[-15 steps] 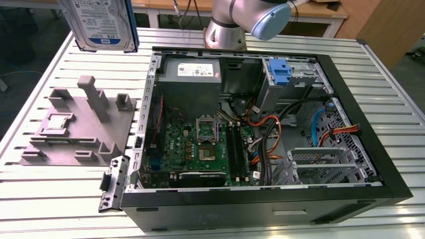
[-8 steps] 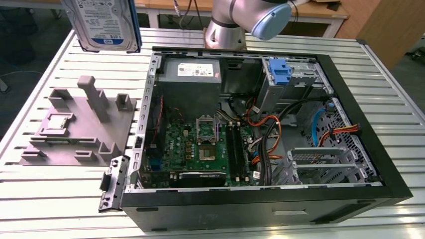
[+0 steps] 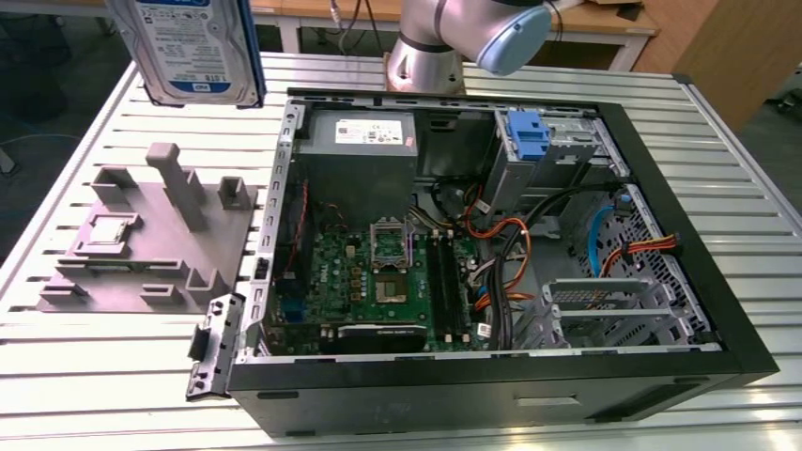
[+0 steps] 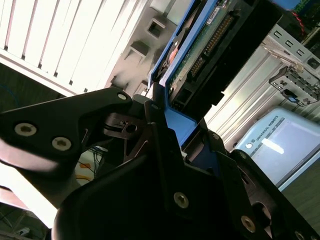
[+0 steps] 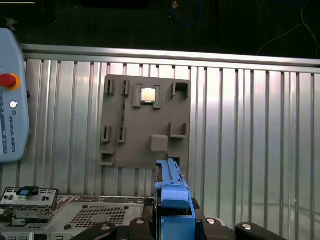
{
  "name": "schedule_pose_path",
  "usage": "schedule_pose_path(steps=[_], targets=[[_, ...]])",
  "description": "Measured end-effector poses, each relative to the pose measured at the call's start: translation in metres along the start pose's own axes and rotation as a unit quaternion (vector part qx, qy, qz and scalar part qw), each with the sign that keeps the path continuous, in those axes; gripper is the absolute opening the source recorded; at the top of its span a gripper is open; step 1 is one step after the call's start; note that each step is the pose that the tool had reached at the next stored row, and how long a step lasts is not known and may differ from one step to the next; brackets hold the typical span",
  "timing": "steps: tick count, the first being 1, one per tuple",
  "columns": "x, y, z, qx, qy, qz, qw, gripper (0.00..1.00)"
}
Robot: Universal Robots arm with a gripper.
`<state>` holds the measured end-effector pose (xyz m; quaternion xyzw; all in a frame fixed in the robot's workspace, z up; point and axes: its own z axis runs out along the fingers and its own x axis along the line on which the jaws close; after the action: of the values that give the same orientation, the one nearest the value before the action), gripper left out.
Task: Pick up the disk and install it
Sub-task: 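Pick up the disk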
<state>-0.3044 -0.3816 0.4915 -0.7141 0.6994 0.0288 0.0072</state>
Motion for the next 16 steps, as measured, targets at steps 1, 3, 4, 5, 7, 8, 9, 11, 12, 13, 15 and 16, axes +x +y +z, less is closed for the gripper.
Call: schedule_pose_path(steps=[1,3,4,5,7,8,9,11,12,13,15,16], targets=[[0.0027,0.0001,-0.0001,0.0000,0.0000,0.000,1.0000,0.37],[0.0086,0.0002,-0.0002,0.0001,0.0000,0.000,1.0000,0.37],[0.0108,0.0003,-0.0002,0.0001,0.0000,0.000,1.0000,0.37],[0.0120,0.0003,-0.0002,0.0001,0.0000,0.000,1.0000,0.37],[0.0122,0.0003,-0.0003,0.0001,0.0000,0.000,1.0000,0.37],[0.0122,0.0003,-0.0003,0.0001,0.0000,0.000,1.0000,0.37],[0.0124,0.0003,-0.0003,0.0001,0.0000,0.000,1.0000,0.37],[0.0125,0.0003,-0.0003,0.0001,0.0000,0.000,1.0000,0.37],[0.0125,0.0003,-0.0003,0.0001,0.0000,0.000,1.0000,0.37],[0.0125,0.0003,-0.0003,0.0001,0.0000,0.000,1.0000,0.37],[0.0125,0.0003,-0.0003,0.0001,0.0000,0.000,1.0000,0.37],[0.0126,0.0003,-0.0003,0.0001,0.0000,0.000,1.0000,0.37]])
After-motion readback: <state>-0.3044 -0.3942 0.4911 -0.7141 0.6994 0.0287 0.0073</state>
